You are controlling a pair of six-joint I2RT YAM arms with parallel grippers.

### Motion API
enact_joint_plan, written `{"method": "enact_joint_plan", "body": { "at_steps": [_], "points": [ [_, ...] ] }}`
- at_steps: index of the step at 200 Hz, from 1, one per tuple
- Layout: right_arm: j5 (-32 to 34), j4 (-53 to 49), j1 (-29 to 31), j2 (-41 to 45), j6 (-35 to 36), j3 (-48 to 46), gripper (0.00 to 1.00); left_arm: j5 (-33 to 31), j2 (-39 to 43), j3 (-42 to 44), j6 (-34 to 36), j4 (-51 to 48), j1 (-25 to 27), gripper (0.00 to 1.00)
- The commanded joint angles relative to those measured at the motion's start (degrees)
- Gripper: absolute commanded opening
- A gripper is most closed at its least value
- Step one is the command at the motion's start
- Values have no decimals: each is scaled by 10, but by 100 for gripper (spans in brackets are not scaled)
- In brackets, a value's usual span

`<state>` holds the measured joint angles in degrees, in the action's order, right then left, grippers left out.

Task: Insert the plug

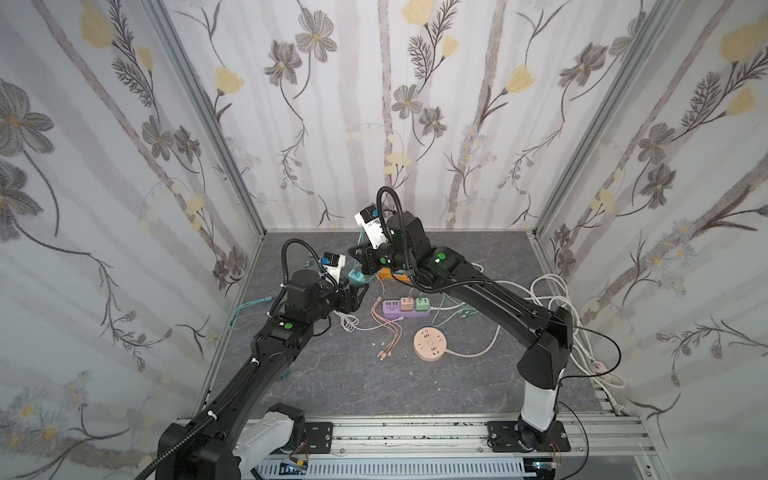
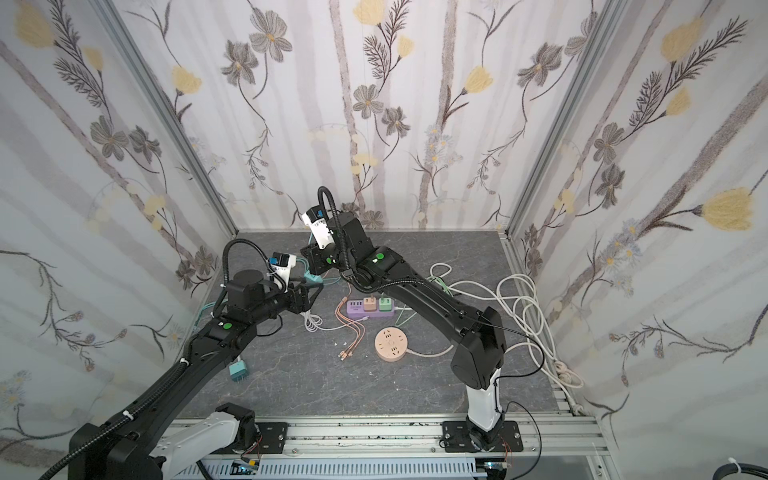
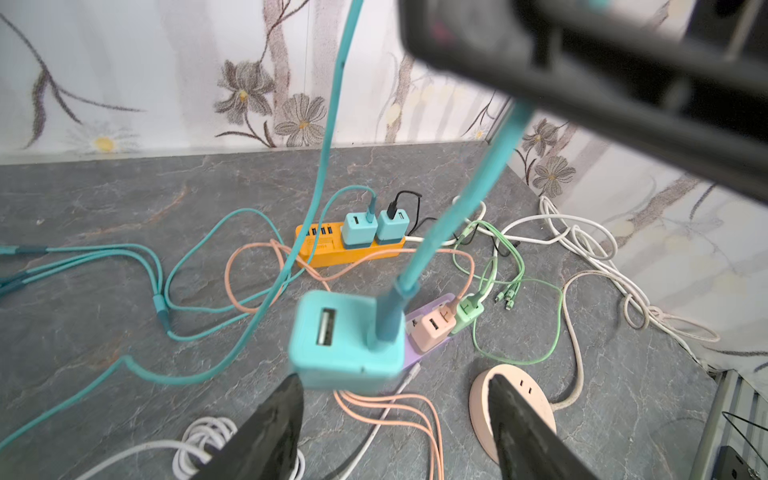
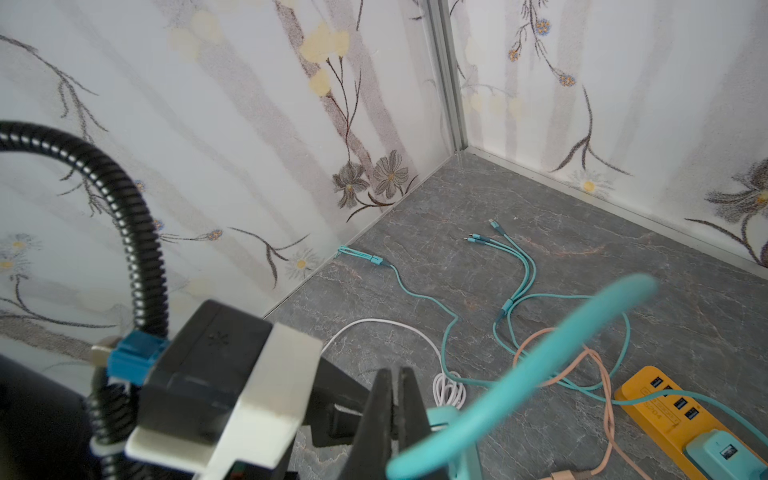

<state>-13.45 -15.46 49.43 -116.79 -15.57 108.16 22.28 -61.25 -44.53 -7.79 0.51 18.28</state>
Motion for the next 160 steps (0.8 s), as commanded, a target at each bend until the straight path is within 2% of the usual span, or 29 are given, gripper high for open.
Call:
{"method": "enact_joint_plan", "body": {
  "at_steps": [1, 17, 27, 57, 77, 102, 120, 160],
  "points": [
    [-21, 23, 1, 12, 2, -10, 0, -16, -16, -21, 7, 0, -2, 68],
    [-32, 24, 1, 17, 4, -15, 0, -9, -19, -26, 14, 0, -8, 68],
    [-46, 21, 1, 21, 9, -16, 0, 21, -20, -29, 31, 0, -11, 68],
    [-99, -6, -3, 36, 52, -17, 0, 232, -18, -37, 119, -34, -32, 71],
    [-150, -28, -11, 44, 78, -17, 0, 339, -21, -45, 151, -54, -55, 71],
    [-208, -56, -19, 47, 106, -17, 0, 344, -23, -59, 215, -105, -59, 66],
    [-229, -70, -22, 49, 123, -16, 0, 368, -29, -58, 223, -101, -59, 60],
    [-252, -69, -27, 46, 125, -13, 0, 394, -27, -46, 241, -108, -57, 58]
  ]
}}
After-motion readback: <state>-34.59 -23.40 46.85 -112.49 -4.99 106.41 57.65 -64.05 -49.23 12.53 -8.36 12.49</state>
